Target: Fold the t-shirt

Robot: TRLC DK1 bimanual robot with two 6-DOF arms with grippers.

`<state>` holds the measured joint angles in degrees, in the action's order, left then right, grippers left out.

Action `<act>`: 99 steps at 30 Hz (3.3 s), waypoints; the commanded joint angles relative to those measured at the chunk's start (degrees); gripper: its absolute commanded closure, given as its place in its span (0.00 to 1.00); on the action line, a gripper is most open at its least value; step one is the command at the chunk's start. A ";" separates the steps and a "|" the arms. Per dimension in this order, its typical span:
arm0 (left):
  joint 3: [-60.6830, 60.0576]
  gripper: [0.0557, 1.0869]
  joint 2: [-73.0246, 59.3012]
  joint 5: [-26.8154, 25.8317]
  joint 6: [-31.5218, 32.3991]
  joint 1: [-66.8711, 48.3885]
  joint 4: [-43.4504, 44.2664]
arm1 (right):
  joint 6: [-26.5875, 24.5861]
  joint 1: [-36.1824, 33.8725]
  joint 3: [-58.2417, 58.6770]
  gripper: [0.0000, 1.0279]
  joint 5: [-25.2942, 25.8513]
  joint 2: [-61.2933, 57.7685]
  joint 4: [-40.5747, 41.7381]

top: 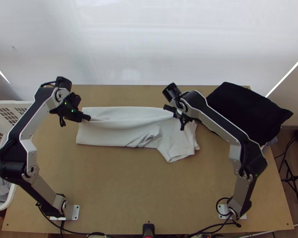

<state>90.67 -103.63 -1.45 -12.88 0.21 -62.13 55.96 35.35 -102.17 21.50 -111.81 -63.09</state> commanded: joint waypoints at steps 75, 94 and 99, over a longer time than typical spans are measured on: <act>6.62 0.04 -2.98 -13.84 12.71 5.24 7.46 | 2.04 -0.37 -25.80 0.29 9.70 -10.71 -1.07; -0.59 0.04 1.95 -21.66 28.00 23.00 7.28 | -28.10 3.32 -27.91 0.04 -8.49 3.79 -10.47; -5.95 0.04 2.03 -29.40 22.82 23.17 12.56 | -40.06 4.90 -26.77 0.04 -9.02 3.62 -9.77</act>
<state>89.82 -102.50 -23.64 12.40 21.58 -53.95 28.95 38.98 -129.62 14.96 -109.12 -72.55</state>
